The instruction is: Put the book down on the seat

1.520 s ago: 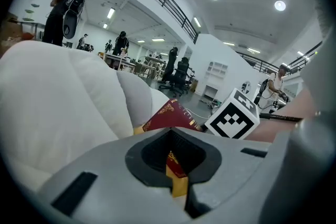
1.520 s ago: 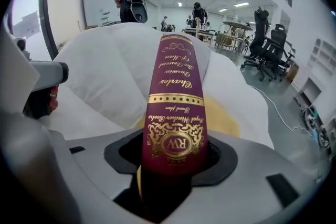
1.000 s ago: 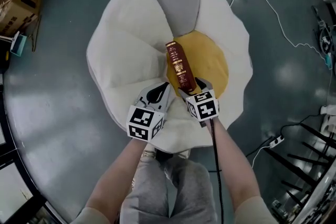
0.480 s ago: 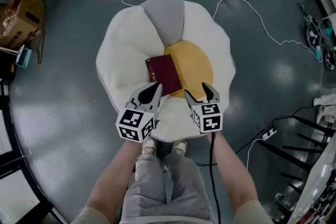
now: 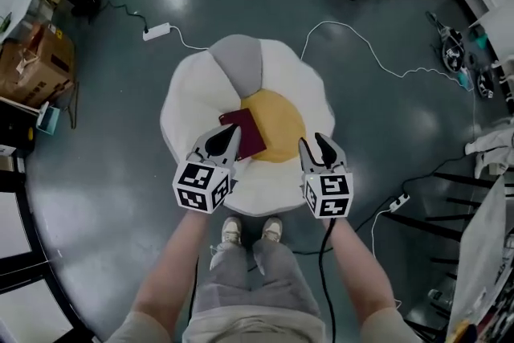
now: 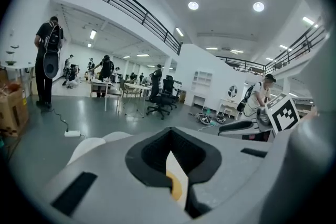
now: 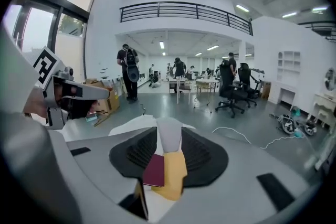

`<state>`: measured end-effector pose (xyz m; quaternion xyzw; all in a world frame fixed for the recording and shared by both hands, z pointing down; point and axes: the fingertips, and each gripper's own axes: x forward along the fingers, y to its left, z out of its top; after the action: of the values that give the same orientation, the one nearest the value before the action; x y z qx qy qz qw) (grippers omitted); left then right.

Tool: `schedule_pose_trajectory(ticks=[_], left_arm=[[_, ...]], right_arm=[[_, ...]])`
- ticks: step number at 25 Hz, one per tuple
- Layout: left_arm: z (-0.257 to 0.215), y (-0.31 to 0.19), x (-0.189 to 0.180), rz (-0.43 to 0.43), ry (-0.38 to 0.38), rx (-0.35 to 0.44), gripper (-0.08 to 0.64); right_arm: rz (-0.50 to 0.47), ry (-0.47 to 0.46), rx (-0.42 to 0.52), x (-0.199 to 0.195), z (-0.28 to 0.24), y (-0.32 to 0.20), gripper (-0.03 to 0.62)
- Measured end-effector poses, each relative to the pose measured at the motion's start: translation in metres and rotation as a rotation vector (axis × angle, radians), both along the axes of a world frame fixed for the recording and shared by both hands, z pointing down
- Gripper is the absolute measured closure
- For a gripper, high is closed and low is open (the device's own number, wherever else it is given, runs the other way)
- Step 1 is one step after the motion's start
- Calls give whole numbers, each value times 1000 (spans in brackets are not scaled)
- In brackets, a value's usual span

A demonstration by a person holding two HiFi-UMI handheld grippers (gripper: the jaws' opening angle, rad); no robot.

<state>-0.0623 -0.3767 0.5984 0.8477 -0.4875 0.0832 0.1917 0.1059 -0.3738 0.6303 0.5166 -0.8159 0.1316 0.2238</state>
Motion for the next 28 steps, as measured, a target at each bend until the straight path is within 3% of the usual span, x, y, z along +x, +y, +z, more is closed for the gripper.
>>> schedule_pose_trajectory(ticks=[8,16,18,24,28], left_arm=[[-119,28,17,54,-52,51,557],[-225,67,24,94,-28,148,557],[-259,79,23,106,-32,187,557],[-346,122,19,139,60,281,557],[-391,149,17,126,107,394,557]], right_arm=[[4,-52,91,16,-142,39,469],[33,-113,284,33,-281,86,512],[55,-164,282,36,-308,93,512],[50,-228,291,39,-364,119,515],[-11,-244,363,32,-396,141,528]])
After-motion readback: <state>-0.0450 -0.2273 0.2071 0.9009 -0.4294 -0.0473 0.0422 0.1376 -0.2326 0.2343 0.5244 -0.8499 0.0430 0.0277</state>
